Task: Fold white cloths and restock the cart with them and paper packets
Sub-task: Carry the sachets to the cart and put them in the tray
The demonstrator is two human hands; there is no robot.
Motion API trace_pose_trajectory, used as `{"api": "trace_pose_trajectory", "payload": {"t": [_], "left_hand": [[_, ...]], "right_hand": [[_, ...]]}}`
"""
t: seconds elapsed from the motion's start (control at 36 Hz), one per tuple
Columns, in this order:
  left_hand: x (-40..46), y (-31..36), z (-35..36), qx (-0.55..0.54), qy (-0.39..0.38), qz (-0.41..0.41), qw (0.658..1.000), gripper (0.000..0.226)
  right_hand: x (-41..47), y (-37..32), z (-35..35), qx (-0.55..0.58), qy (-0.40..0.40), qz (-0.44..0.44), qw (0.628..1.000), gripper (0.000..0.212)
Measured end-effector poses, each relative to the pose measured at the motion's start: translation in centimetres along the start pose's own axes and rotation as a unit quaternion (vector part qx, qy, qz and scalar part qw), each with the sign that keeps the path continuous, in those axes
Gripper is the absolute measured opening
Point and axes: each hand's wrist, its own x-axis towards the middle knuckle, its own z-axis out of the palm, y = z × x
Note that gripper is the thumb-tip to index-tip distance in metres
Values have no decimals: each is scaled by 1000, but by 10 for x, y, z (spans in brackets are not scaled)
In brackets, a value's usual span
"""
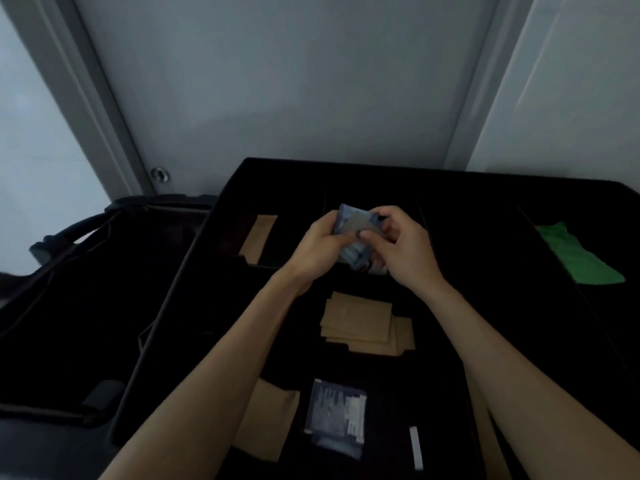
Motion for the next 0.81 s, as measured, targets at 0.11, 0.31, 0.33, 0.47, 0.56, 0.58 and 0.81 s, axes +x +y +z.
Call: {"api": "trace_pose_trajectory", "payload": {"t": [0.11,0.31,0.33,0.47,0.56,0.58,0.81], "left_hand": [[-14,1,-1,14,-6,16,1000,28],[-38,-1,-5,67,29,39,997,65],[-42,0,-4,59,21,42,997,66],[-67,5,5,86,28,61,994,49],[-85,6,8,130,51,55,989,48],[-91,5,7,140,55,51,987,48],[-135,9,1,232,-6,-17,972,47]], "right_hand": [[-6,-7,-1,11,-27,-6,1000,26],[-21,-14,-11,10,-119,11,993,35],[-24,-15,-13,9,-128,9,992,32],[-40,-19,-20,-6,-141,-5,990,28],[-51,-24,-21,-37,-164,-19,986,25],[-55,-25,-21,-40,-177,-18,983,23],[-82,-49,-23,-95,-314,26,944,20]]}}
